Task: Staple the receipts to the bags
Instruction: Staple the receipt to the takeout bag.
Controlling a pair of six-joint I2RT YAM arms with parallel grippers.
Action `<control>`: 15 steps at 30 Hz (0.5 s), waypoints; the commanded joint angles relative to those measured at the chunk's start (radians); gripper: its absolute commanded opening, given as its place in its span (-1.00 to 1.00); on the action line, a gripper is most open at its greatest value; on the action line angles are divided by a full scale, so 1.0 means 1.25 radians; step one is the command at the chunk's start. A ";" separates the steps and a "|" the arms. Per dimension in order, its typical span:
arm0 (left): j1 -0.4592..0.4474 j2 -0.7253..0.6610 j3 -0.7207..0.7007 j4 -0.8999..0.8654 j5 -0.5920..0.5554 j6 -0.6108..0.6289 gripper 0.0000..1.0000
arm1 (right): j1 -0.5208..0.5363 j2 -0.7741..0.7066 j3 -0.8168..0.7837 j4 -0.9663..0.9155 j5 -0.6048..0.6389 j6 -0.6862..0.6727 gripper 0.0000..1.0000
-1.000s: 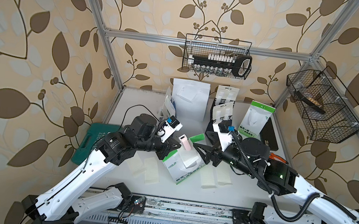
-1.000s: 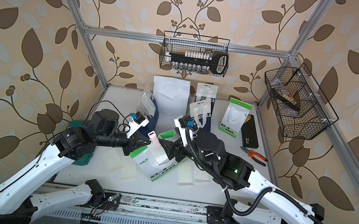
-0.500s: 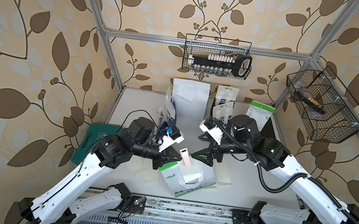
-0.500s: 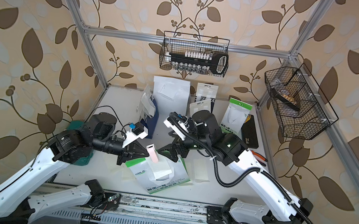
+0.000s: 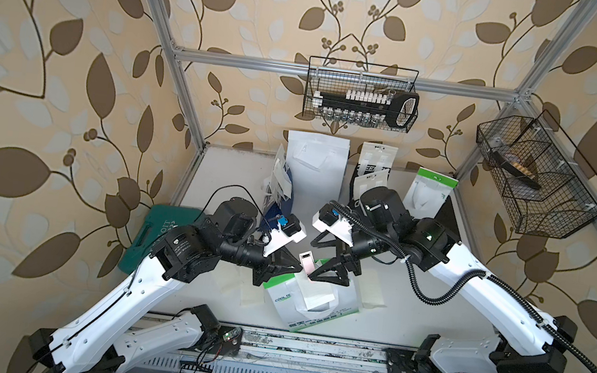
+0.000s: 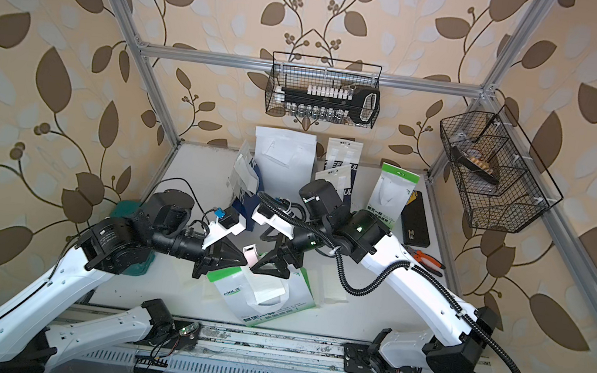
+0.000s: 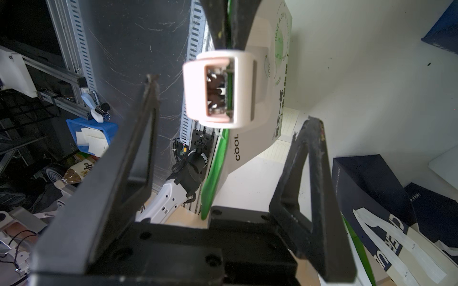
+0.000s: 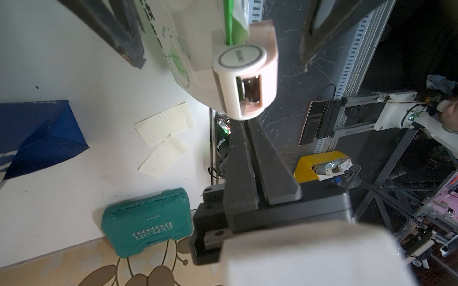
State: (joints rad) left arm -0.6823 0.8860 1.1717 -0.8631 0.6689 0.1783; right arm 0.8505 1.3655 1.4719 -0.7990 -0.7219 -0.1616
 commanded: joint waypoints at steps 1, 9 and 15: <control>-0.008 -0.008 0.026 0.046 -0.002 -0.013 -1.00 | 0.015 0.020 0.030 -0.034 0.007 -0.052 0.84; -0.008 -0.021 0.031 0.099 0.032 -0.051 -1.00 | 0.024 0.040 0.004 -0.001 -0.010 -0.054 -0.18; -0.008 -0.028 0.030 0.117 0.059 -0.068 -1.00 | 0.021 -0.003 -0.059 0.109 0.018 -0.006 -1.00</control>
State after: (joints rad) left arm -0.6804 0.8749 1.1728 -0.8417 0.6468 0.1165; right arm 0.8780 1.3701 1.4357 -0.7628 -0.7338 -0.1879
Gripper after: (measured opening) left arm 0.048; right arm 0.192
